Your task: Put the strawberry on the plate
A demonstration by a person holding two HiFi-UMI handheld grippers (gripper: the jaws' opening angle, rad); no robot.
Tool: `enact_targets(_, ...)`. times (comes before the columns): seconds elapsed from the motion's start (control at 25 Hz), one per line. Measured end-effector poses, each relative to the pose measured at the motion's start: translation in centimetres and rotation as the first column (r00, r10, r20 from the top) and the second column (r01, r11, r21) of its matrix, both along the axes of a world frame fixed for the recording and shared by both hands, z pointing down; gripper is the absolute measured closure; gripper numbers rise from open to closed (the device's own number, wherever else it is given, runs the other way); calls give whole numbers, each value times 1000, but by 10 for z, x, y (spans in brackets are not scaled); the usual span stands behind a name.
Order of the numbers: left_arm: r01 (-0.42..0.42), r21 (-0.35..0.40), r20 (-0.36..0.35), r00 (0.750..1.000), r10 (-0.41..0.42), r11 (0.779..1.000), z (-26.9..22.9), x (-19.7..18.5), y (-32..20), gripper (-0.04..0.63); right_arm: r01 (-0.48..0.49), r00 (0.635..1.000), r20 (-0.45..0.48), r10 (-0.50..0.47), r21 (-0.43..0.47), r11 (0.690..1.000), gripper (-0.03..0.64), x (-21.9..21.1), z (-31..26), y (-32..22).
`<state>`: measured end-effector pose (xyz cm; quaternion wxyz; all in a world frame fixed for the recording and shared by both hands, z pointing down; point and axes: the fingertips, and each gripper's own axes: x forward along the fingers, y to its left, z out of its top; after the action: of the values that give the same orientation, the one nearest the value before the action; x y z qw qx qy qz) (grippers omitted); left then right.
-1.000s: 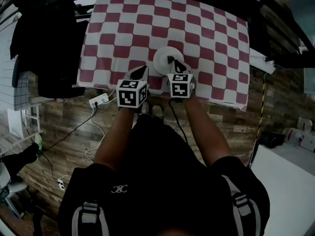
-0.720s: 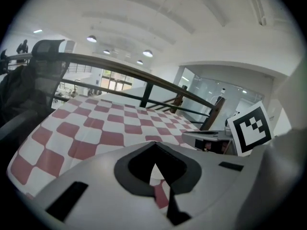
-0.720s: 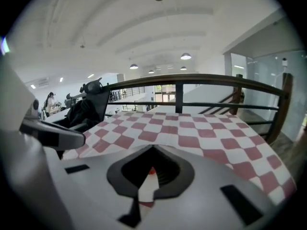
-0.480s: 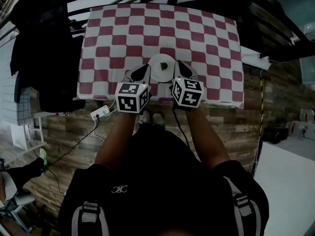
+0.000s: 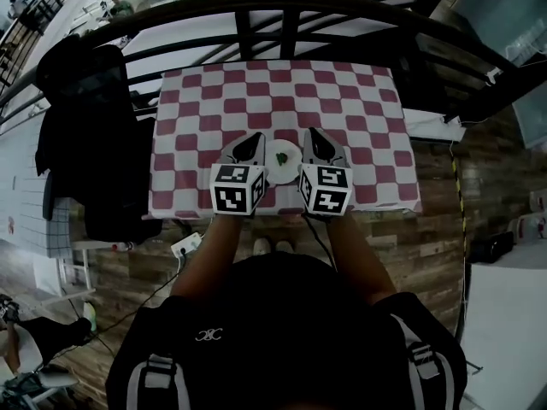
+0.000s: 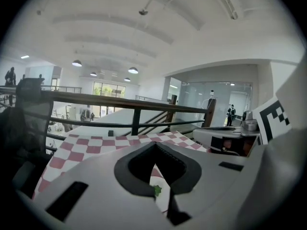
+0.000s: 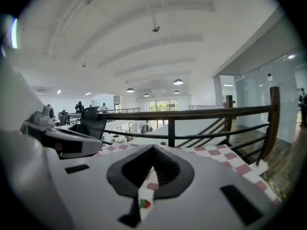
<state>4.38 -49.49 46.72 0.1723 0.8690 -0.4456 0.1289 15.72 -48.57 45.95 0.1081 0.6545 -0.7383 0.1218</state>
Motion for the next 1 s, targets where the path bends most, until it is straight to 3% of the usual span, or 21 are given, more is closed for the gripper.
enact_targets(0.16, 4, 39, 27, 1000, -5, 999, -19, 3, -8, 604, 4, 1000, 18, -4, 39, 999, 604, 5, -23, -4)
enact_targets(0.48, 14, 99, 15, 1000, -15, 995, -50, 8, -23, 604, 3, 1000, -25, 0, 109, 994, 604, 18, -50, -15)
enact_targets(1.0, 31, 82, -4, 1000, -31, 996, -47, 8, -34, 604, 9, 999, -44, -4, 109, 994, 604, 21, -44, -21)
